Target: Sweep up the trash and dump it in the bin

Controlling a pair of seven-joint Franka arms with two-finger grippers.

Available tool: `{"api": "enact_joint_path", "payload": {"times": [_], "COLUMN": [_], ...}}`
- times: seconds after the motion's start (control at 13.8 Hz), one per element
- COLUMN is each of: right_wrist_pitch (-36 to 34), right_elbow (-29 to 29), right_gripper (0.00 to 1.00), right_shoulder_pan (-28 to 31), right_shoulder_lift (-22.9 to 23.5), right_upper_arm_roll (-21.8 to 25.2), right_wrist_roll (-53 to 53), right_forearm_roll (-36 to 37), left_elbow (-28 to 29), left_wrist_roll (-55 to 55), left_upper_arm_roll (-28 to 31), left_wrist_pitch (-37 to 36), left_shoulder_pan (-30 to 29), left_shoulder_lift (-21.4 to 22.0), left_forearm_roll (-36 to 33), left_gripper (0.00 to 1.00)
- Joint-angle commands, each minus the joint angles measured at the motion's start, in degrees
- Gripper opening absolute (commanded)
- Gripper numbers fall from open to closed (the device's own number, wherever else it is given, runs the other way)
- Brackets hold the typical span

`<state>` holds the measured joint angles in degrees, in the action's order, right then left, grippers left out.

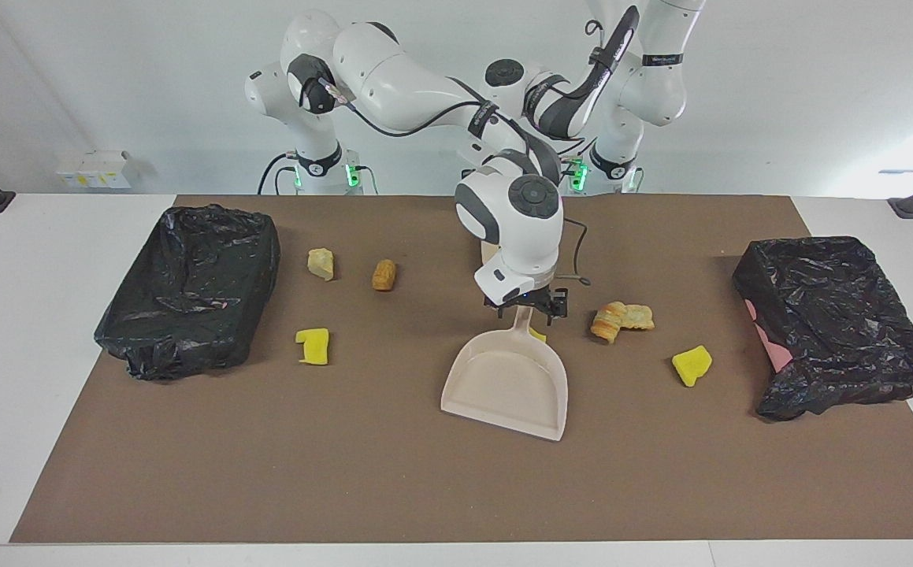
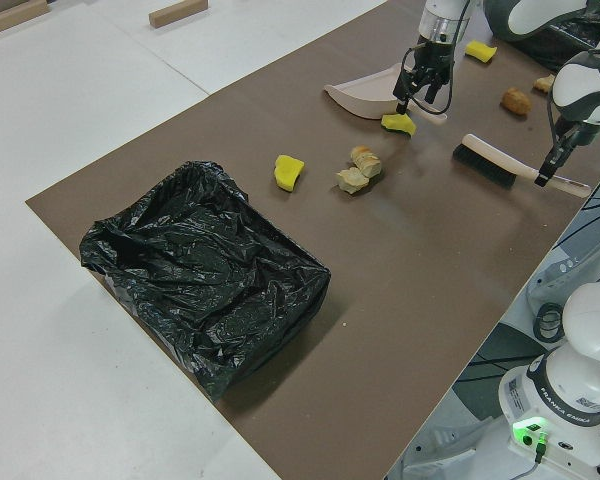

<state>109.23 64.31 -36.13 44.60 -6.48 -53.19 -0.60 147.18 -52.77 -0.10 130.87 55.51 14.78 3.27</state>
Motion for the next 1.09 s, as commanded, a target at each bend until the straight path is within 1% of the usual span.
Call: {"api": "enact_joint_path", "payload": {"times": [0.0,0.07,0.15,0.22,0.29,0.36,0.51,0.58,0.8,0.87,1.02], "right_wrist_pitch": [1.33,1.51,1.77,1.86,1.77,1.69,1.60,1.08,0.28,0.19,-0.77], "right_elbow": [1.61,1.61,1.78,2.04,2.92,3.54,3.54,3.63,4.42,4.59,5.12], "right_gripper": [0.99,0.98,0.94,0.87,0.75,0.50,0.15,0.00,0.00,0.00,0.00], "right_shoulder_pan": [0.45,0.88,1.15,1.15,1.24,1.24,1.33,1.50,2.47,2.82,4.04], "right_shoulder_lift": [-0.57,-0.48,-0.57,-0.57,-0.66,-0.92,-1.36,-2.14,-4.16,-5.13,-6.98], "right_upper_arm_roll": [-0.47,-0.47,-0.47,-0.47,-0.47,-0.47,-0.38,-0.38,-0.38,-0.38,-0.47], "right_wrist_roll": [-1.92,-2.01,-2.01,-1.92,-1.92,-1.92,-1.92,-1.75,-1.04,-0.96,2.45], "right_forearm_roll": [0.24,0.42,0.34,0.42,0.34,0.34,0.42,0.42,-0.36,-0.37,-0.10], "left_elbow": [1.01,1.09,1.09,1.09,1.09,1.01,1.01,0.92,-0.13,-1.53,-2.50], "left_wrist_roll": [3.17,5.11,6.96,8.89,10.82,13.28,17.86,19.88,26.98,29.89,33.15], "left_upper_arm_roll": [-0.16,-0.25,-0.16,-0.25,-0.25,-0.16,-0.16,-0.16,0.01,0.01,0.01], "left_wrist_pitch": [-4.20,-5.35,-6.58,-7.90,-8.95,-10.44,-12.91,-13.01,-13.79,-14.58,-13.71], "left_shoulder_pan": [-4.35,-5.58,-7.07,-9.08,-10.84,-12.86,-16.91,-19.36,-26.92,-29.56,-33.17], "left_shoulder_lift": [5.26,5.96,6.14,6.49,7.02,7.63,8.77,8.78,9.83,9.75,9.13], "left_forearm_roll": [-1.51,-1.59,-2.12,-3.25,-3.87,-4.05,-6.07,-6.34,-6.43,-6.43,-6.43], "left_gripper": [0.00,0.00,0.00,0.00,0.00,0.00,0.00,0.00,0.00,0.00,0.00]}}
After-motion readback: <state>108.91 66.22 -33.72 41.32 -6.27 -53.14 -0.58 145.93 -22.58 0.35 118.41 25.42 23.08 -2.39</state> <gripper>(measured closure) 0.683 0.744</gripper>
